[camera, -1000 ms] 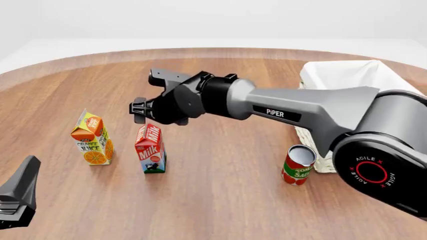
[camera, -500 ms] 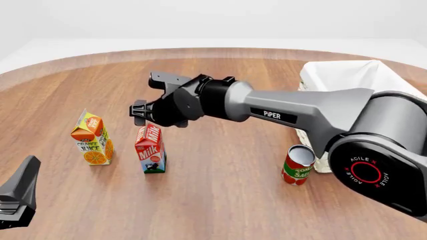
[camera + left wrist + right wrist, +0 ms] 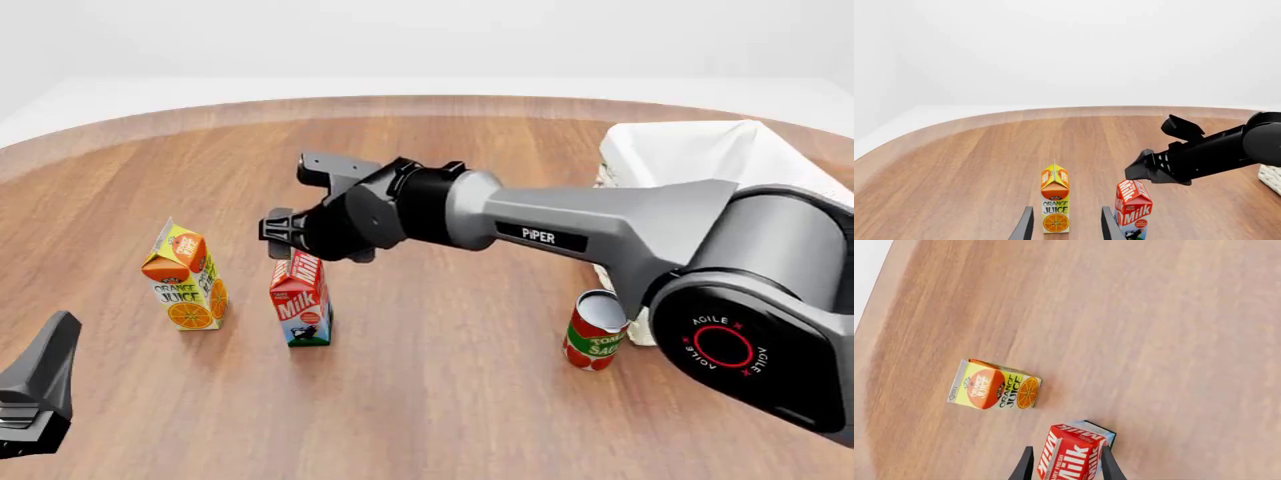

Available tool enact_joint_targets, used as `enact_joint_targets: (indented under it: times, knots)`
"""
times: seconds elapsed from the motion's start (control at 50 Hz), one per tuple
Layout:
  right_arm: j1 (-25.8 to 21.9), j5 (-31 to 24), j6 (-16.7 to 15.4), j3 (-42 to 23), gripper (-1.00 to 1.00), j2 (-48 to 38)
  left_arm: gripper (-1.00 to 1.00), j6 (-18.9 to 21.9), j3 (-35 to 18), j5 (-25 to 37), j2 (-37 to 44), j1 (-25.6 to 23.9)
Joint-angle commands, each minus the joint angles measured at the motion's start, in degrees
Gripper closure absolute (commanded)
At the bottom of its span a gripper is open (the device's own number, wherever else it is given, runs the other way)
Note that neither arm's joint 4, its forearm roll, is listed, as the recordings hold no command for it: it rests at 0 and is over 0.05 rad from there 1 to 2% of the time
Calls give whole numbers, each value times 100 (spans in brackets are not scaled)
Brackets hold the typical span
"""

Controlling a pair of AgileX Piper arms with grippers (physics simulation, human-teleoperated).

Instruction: Pick the milk and place it in the basket.

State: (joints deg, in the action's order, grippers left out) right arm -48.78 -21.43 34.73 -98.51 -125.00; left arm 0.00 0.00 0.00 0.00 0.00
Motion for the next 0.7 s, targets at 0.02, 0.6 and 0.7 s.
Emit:
enact_joint_targets:
  times: [0.02, 0.6, 0.7]
  knots:
    - [-19, 23, 31, 17, -100, -29, -100, 0, 0, 0, 0, 0]
    - [-64, 119, 182, 75, -100, -96, -100, 0, 0, 0, 0, 0]
    - [-70, 156, 212, 105, -100, -121, -100, 0, 0, 0, 0, 0]
